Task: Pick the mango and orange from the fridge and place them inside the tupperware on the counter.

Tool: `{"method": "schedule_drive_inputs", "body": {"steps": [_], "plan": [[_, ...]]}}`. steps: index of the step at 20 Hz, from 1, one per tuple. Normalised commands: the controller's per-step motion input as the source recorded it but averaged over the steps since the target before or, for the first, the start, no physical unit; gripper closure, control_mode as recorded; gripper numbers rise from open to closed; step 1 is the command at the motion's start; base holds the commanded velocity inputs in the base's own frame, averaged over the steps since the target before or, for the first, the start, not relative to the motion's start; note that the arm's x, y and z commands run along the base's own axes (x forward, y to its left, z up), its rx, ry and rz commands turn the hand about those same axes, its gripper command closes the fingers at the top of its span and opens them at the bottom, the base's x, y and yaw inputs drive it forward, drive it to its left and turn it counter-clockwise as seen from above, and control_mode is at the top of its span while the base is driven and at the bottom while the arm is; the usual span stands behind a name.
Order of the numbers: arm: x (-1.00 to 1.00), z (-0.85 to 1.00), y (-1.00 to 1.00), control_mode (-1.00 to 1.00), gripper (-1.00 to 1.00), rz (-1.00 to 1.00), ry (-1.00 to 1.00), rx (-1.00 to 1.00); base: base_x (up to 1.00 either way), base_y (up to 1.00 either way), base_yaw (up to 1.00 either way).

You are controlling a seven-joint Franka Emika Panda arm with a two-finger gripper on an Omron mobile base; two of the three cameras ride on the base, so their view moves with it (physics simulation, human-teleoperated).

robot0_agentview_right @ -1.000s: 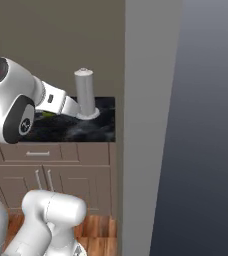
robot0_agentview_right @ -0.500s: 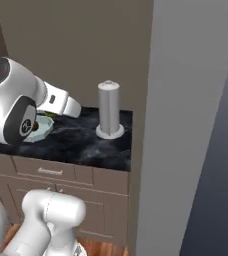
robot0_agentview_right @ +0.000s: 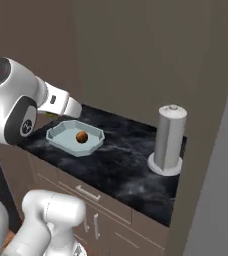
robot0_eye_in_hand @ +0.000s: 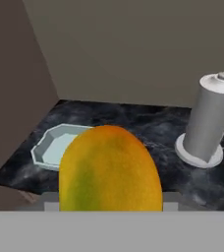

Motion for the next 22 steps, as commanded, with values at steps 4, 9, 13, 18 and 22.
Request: {"method": "schedule_drive_inputs", "body": {"steps": [4,9,13,18,22], "plan": [[0.00,0.00,0.00,1.00,1.00,0.00,0.00,0.00,0.53,0.40,0.48],[0.00,0.00,0.00,1.00,1.00,0.00,0.00,0.00,0.24,0.50,0.06],[0.00,0.00,0.00,1.00,1.00,0.00,0.00,0.00,0.18,0.53,-0.17],[0.00,0.00,0.00,1.00,1.00,0.00,0.00,0.00,0.38,0.39,-0.31],[0.00,0.00,0.00,1.00,1.00,0.00,0.00,0.00,0.44,0.18,-0.34]]}}
